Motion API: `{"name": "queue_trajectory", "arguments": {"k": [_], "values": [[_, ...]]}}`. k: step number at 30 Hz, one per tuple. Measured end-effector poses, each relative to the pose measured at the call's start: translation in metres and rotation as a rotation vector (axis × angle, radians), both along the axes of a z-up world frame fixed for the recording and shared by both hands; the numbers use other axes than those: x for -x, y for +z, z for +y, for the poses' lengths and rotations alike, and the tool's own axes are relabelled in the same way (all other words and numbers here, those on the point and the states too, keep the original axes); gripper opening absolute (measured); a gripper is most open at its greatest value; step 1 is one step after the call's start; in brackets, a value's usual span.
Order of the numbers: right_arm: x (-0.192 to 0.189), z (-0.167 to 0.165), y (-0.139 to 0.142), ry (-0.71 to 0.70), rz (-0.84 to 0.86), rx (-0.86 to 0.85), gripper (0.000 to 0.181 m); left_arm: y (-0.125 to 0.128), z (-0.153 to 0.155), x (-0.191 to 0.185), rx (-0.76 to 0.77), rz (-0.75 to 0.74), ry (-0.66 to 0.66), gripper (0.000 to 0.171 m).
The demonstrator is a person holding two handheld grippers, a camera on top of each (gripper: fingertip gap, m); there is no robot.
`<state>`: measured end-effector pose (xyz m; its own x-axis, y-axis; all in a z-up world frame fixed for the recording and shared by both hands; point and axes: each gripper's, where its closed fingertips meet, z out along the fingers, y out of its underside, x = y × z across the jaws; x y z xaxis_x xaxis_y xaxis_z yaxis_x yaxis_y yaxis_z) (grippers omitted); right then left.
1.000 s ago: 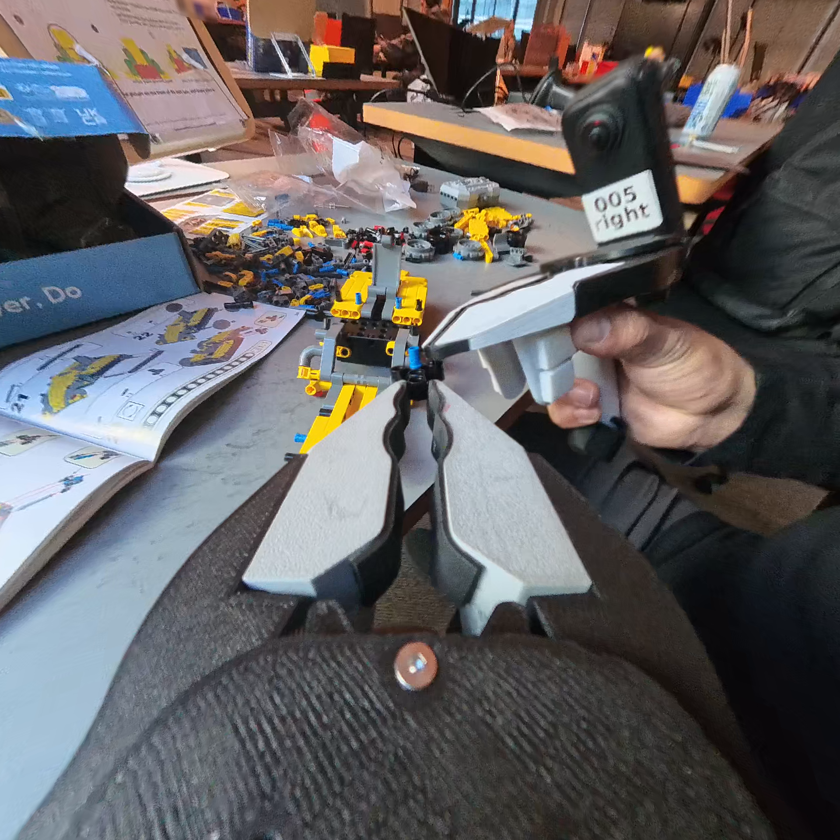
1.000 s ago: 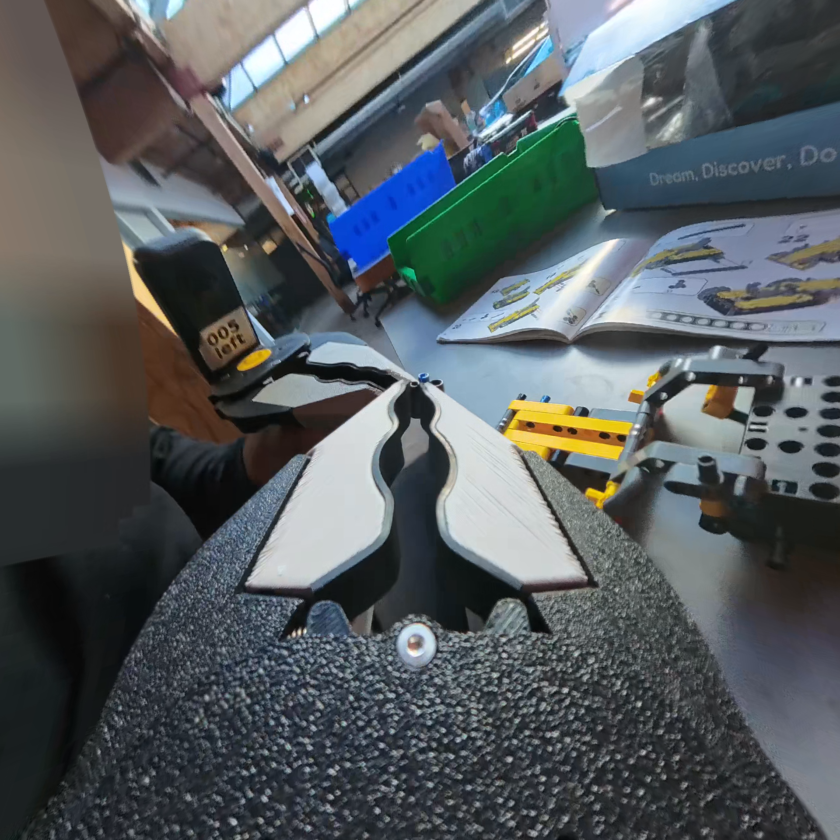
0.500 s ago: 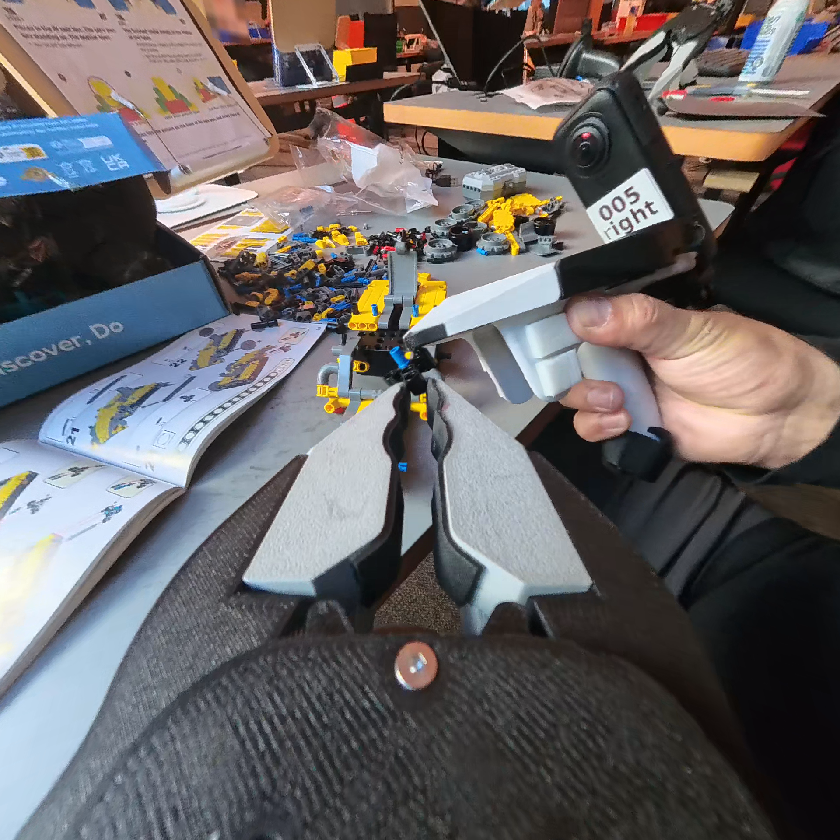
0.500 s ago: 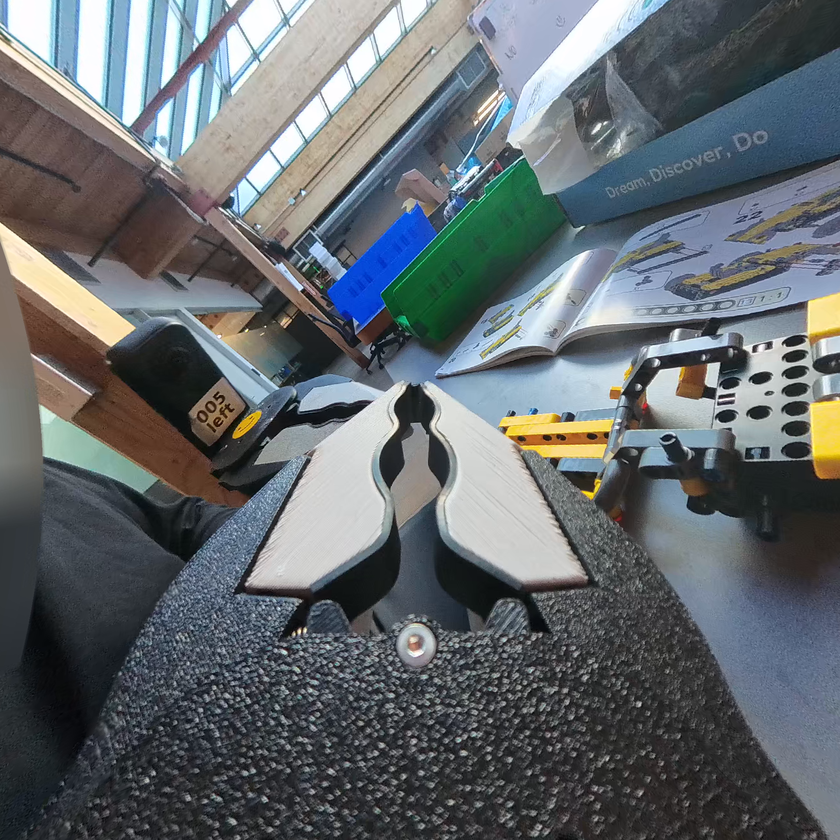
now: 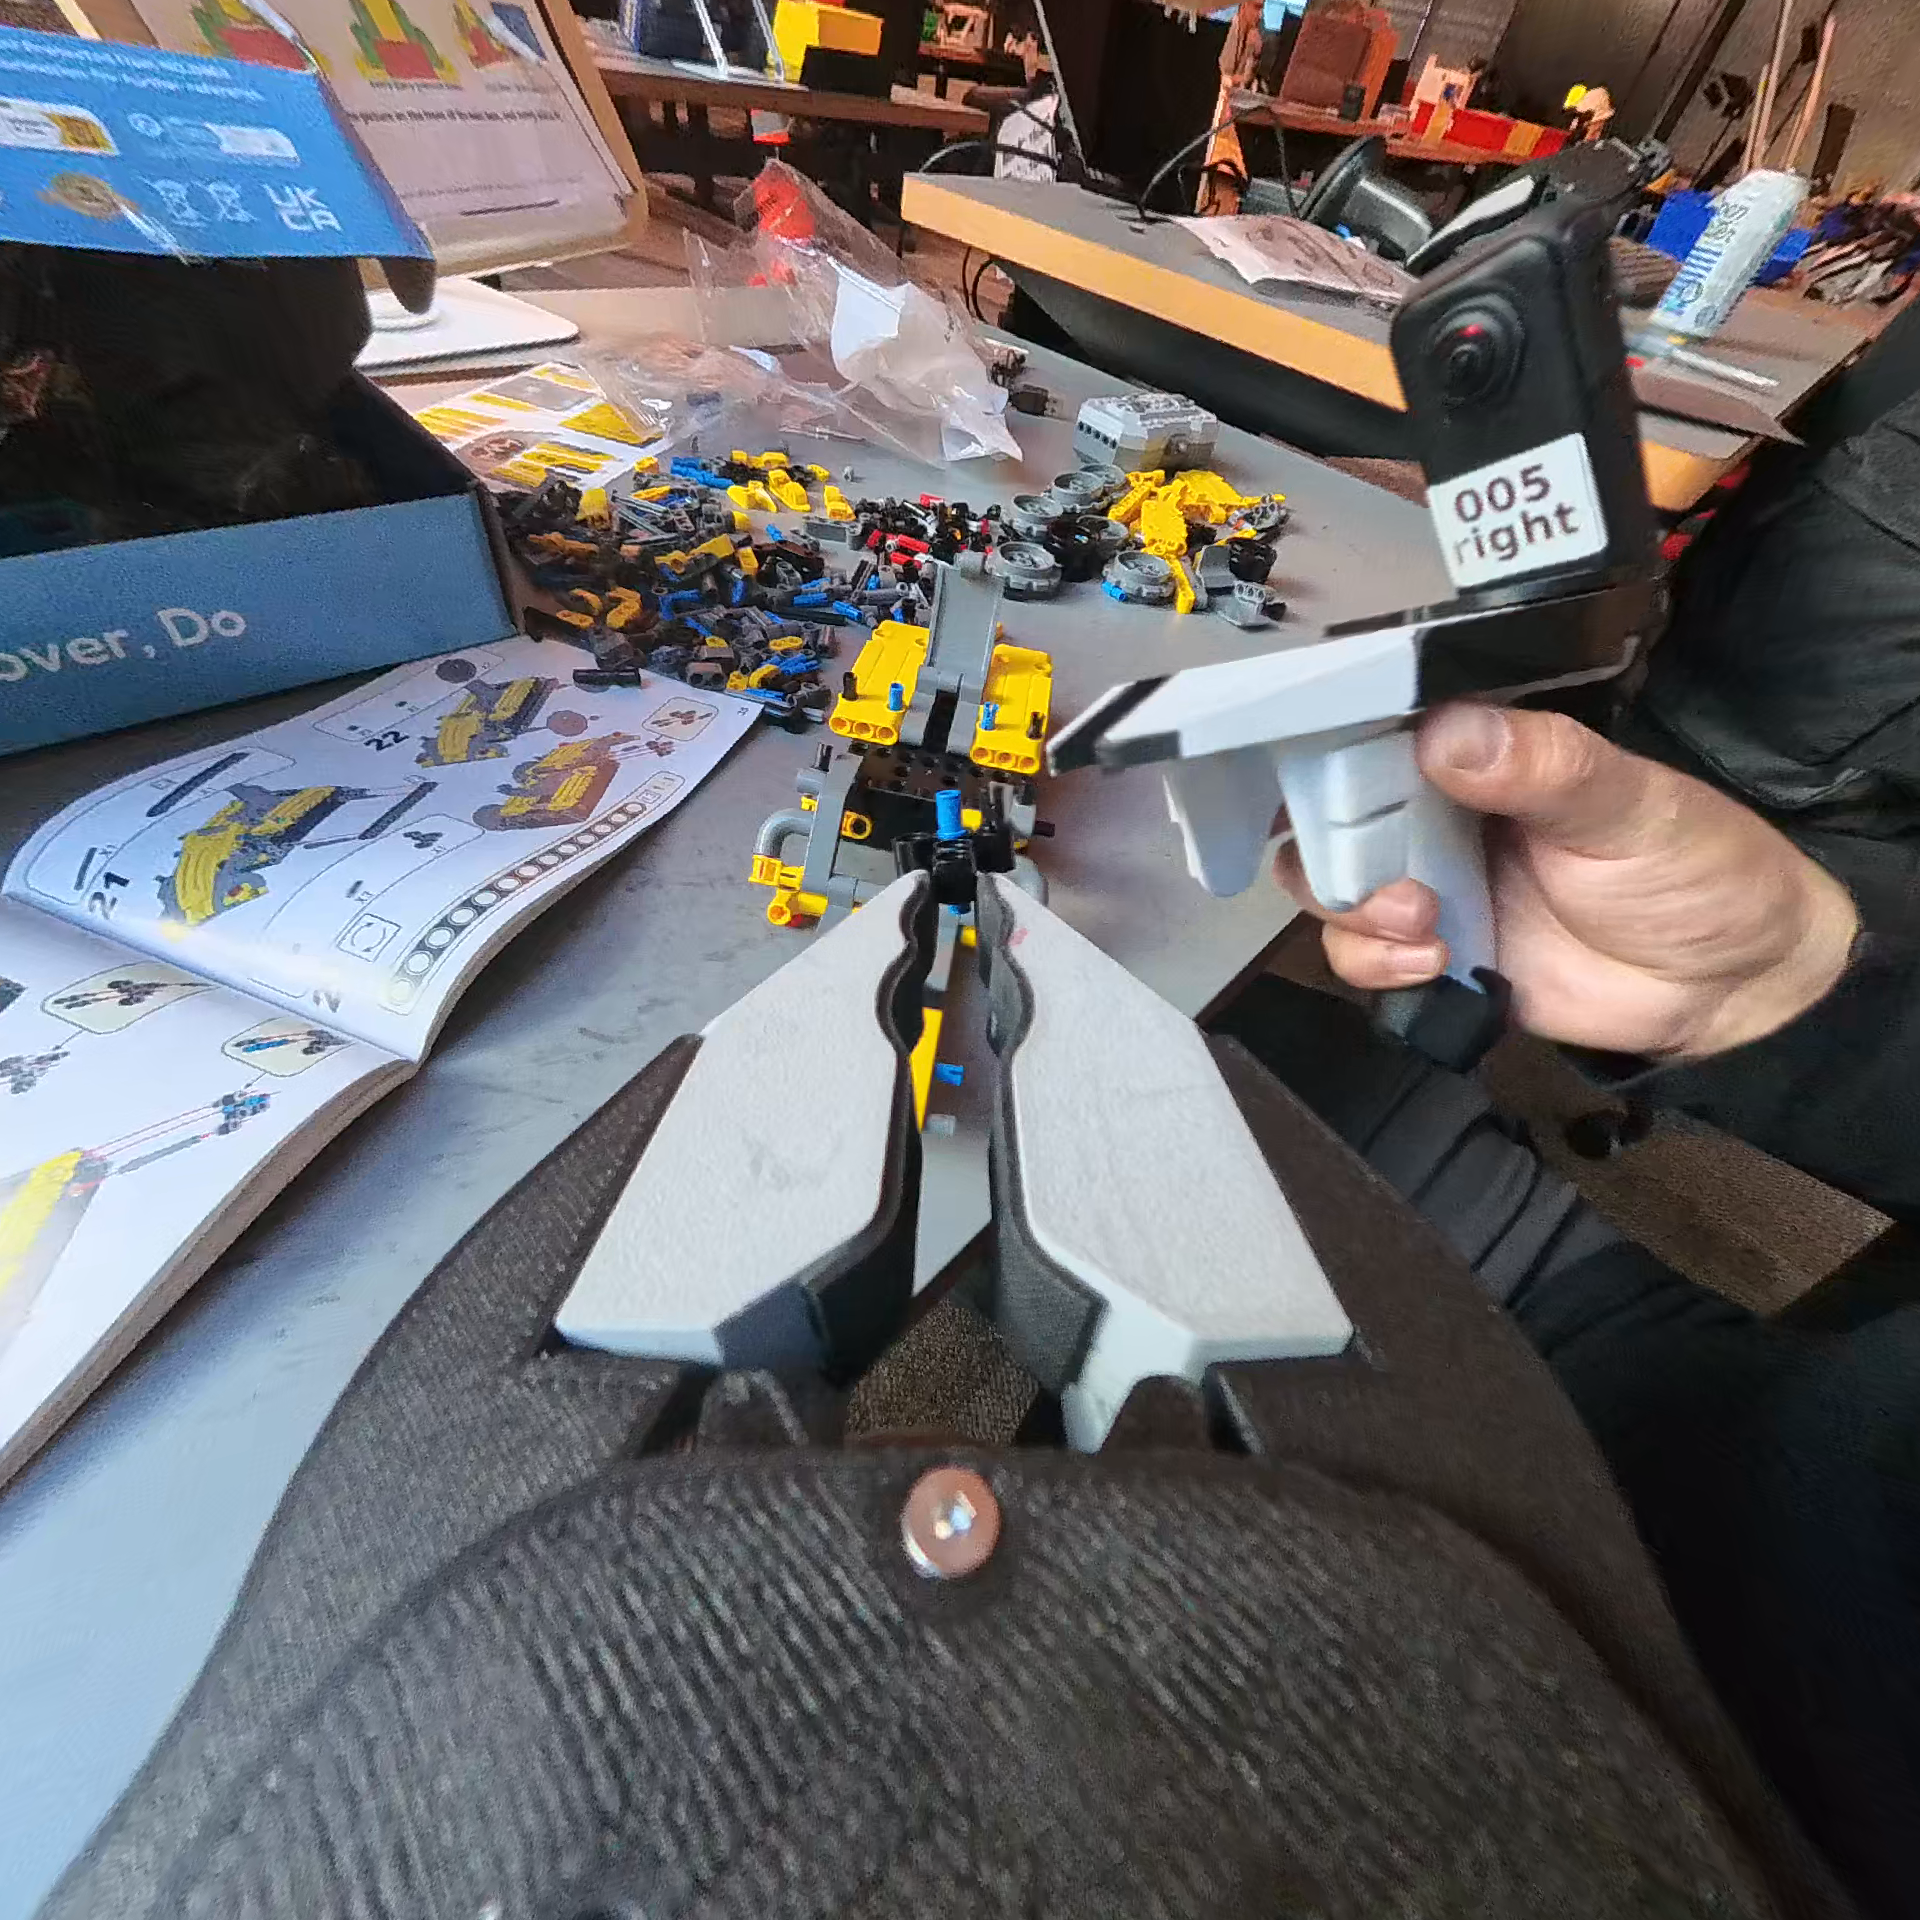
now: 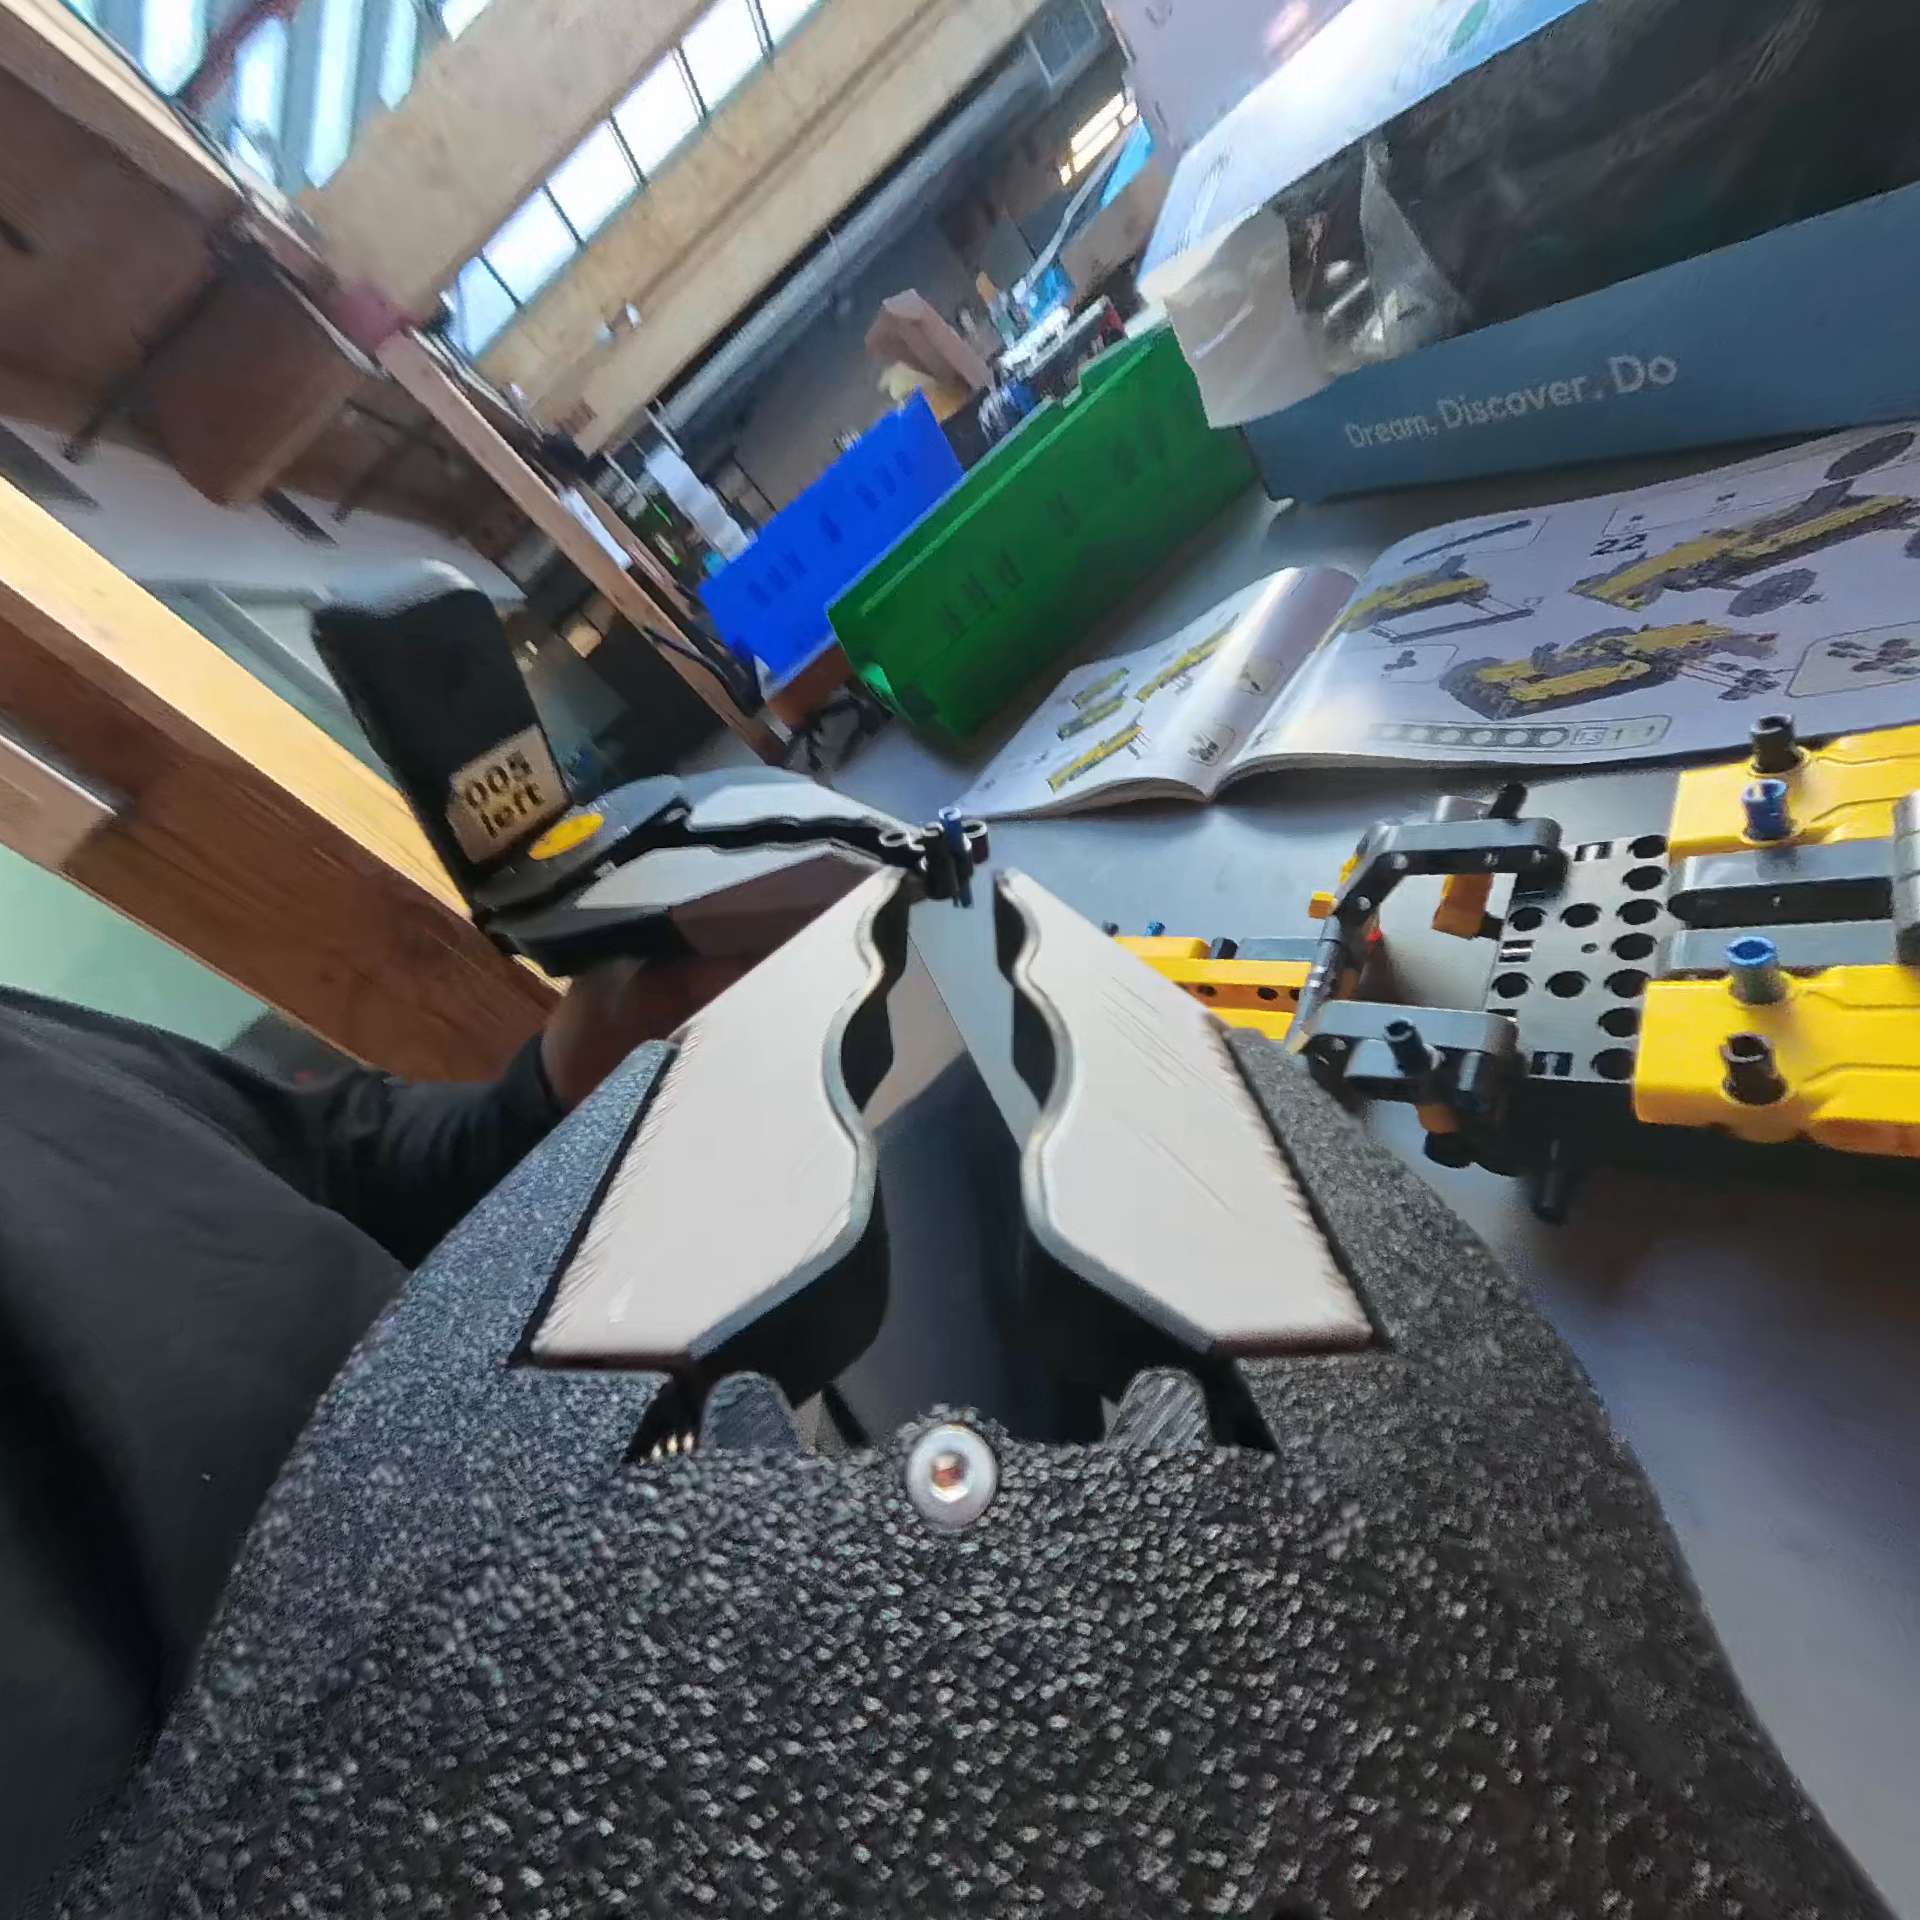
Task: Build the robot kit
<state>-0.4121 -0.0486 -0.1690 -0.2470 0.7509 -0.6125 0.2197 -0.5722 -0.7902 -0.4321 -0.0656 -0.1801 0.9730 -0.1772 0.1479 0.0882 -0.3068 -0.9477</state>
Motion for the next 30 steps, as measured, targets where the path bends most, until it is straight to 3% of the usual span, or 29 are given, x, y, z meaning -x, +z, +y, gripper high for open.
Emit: {"name": "queue_trajectory", "arguments": {"k": [1,7,30], "values": [[0.000,-0.001,-0.002,0.000,-0.017,-0.035,0.021,0.001,0.000,0.000,-0.003,-0.002,0.000,0.004],[0.008,-0.006,0.007,0.008,-0.014,-0.142,0.013,0.001,-0.001,-0.009,-0.001,0.012,-0.027,0.004],[0.014,-0.015,-0.009,0.079,-0.044,-0.164,0.003,-0.007,0.002,-0.007,-0.008,-0.011,-0.013,0.005]]}}
